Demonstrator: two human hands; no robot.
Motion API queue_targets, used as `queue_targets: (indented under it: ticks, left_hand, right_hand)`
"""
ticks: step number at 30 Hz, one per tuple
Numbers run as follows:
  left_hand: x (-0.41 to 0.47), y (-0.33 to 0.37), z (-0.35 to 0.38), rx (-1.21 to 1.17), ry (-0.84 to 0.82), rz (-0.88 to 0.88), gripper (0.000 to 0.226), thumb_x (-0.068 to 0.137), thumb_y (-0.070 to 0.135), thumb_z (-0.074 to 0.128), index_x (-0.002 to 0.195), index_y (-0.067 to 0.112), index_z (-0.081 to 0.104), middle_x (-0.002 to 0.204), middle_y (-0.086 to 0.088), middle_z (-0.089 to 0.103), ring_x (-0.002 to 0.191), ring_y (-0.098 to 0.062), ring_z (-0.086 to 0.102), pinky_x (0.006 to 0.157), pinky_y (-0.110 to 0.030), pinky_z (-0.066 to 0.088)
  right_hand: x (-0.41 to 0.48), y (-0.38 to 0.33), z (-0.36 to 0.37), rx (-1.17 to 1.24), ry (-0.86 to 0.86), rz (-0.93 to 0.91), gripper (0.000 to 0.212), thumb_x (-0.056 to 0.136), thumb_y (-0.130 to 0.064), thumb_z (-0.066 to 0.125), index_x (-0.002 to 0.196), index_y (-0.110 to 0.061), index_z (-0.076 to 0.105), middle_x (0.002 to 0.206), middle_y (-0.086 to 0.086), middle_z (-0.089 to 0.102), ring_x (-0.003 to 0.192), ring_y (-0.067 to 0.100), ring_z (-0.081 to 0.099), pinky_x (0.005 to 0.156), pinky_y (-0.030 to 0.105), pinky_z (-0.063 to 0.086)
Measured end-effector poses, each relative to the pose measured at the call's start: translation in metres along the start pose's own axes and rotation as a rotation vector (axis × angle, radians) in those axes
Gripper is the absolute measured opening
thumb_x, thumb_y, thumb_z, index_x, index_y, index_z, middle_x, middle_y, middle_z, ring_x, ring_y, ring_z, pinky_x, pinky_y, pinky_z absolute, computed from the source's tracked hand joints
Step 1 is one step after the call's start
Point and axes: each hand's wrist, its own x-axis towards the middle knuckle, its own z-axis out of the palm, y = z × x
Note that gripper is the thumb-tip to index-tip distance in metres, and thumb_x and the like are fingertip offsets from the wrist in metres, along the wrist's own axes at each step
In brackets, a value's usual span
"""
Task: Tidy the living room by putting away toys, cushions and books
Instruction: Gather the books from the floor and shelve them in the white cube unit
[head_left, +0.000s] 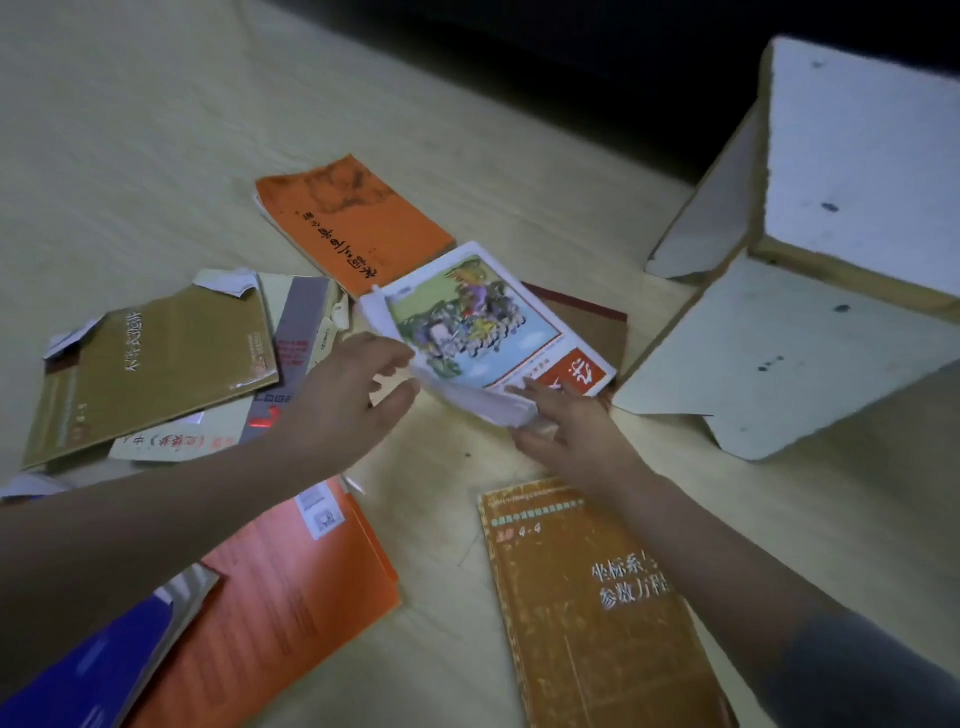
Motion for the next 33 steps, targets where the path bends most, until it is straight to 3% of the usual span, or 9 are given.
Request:
queue_targets:
  ticks: [4, 8, 13, 16, 20, 24, 28, 31, 33]
  left_hand:
    - [0.016, 0.025, -0.001, 0.174, -0.117, 0.185, 0.042, 0.091, 0.036, 0.057, 0.125, 0.012, 0.057, 0.12, -0.003, 0.054, 0.108, -0.017, 0.053, 0.086, -0.027, 0.04]
    - [0.043, 0.037, 0.017, 0.338, -0.386, 0.342, 0.056, 0.09, 0.033, 0.061, 0.138, 0.01, 0.044, 0.135, -0.008, 0.047, 0.116, -0.024, 0.051, 0.094, -0.028, 0.04]
    - [0.064, 0.048, 0.064, 0.611, -0.633, 0.37, 0.097, 0.081, 0.057, 0.061, 0.15, 0.008, 0.015, 0.158, -0.01, 0.015, 0.144, -0.024, 0.016, 0.118, -0.036, 0.017]
    - [0.063, 0.043, 0.085, 0.782, -0.638, 0.369, 0.114, 0.067, 0.073, 0.062, 0.15, 0.01, 0.016, 0.151, -0.011, 0.024, 0.139, -0.03, 0.022, 0.115, -0.047, 0.02]
    - [0.066, 0.047, 0.09, 0.8, -0.508, 0.374, 0.106, 0.056, 0.075, 0.068, 0.136, 0.012, 0.039, 0.131, -0.008, 0.043, 0.122, -0.028, 0.04, 0.105, -0.042, 0.035]
    - [0.064, 0.053, 0.088, 0.796, -0.447, 0.331, 0.083, 0.063, 0.067, 0.07, 0.118, 0.011, 0.046, 0.117, -0.008, 0.056, 0.107, -0.025, 0.053, 0.091, -0.036, 0.043]
    - [0.061, 0.057, 0.077, 0.812, -0.438, 0.25, 0.066, 0.073, 0.063, 0.066, 0.107, 0.01, 0.047, 0.091, -0.002, 0.057, 0.078, -0.021, 0.053, 0.063, -0.028, 0.038]
    - [0.056, 0.05, 0.071, 0.712, -0.422, 0.118, 0.06, 0.076, 0.063, 0.062, 0.103, 0.012, 0.047, 0.082, 0.002, 0.053, 0.074, -0.018, 0.05, 0.058, -0.027, 0.036]
    - [0.051, 0.043, 0.068, 0.643, -0.39, 0.041, 0.061, 0.076, 0.066, 0.061, 0.103, 0.014, 0.048, 0.08, 0.002, 0.052, 0.077, -0.019, 0.052, 0.059, -0.028, 0.037]
  right_hand:
    - [-0.043, 0.004, -0.001, -0.143, -0.161, -0.068, 0.052, 0.092, -0.037, 0.057, 0.142, -0.033, 0.044, 0.154, -0.008, 0.033, 0.143, 0.013, 0.026, 0.112, 0.03, 0.024]
    - [-0.072, 0.018, -0.001, -0.181, -0.271, -0.189, 0.051, 0.091, -0.032, 0.06, 0.14, -0.031, 0.047, 0.149, -0.012, 0.04, 0.144, 0.006, 0.021, 0.12, 0.036, 0.017]
    - [-0.099, 0.036, -0.006, -0.322, -0.309, -0.228, 0.052, 0.091, -0.025, 0.059, 0.141, -0.031, 0.046, 0.152, -0.01, 0.035, 0.149, 0.017, 0.009, 0.121, 0.049, 0.007]
    - [-0.113, 0.041, -0.003, -0.378, -0.206, -0.215, 0.058, 0.084, -0.023, 0.069, 0.139, -0.022, 0.05, 0.15, 0.003, 0.04, 0.144, 0.031, 0.023, 0.114, 0.059, 0.024]
    - [-0.135, 0.044, -0.001, -0.234, -0.145, 0.417, 0.093, 0.087, -0.042, 0.064, 0.153, -0.029, 0.0, 0.162, -0.003, 0.004, 0.148, 0.022, 0.013, 0.118, 0.043, 0.025]
    - [-0.15, 0.047, 0.005, -0.133, 0.045, 0.79, 0.107, 0.074, -0.057, 0.071, 0.151, -0.02, 0.007, 0.153, 0.004, 0.027, 0.136, 0.025, 0.037, 0.106, 0.042, 0.039]
    - [-0.152, 0.039, 0.018, -0.141, 0.02, 0.833, 0.086, 0.066, -0.051, 0.08, 0.131, -0.02, 0.033, 0.127, 0.003, 0.049, 0.112, 0.024, 0.055, 0.084, 0.034, 0.047]
    - [-0.152, 0.043, 0.015, -0.102, -0.01, 0.836, 0.037, 0.066, -0.042, 0.079, 0.085, -0.027, 0.052, 0.086, -0.004, 0.061, 0.083, 0.018, 0.062, 0.057, 0.024, 0.038]
    - [-0.154, 0.052, 0.008, -0.077, -0.014, 0.804, 0.026, 0.073, -0.037, 0.073, 0.064, -0.026, 0.051, 0.067, -0.008, 0.056, 0.072, 0.016, 0.06, 0.049, 0.023, 0.032]
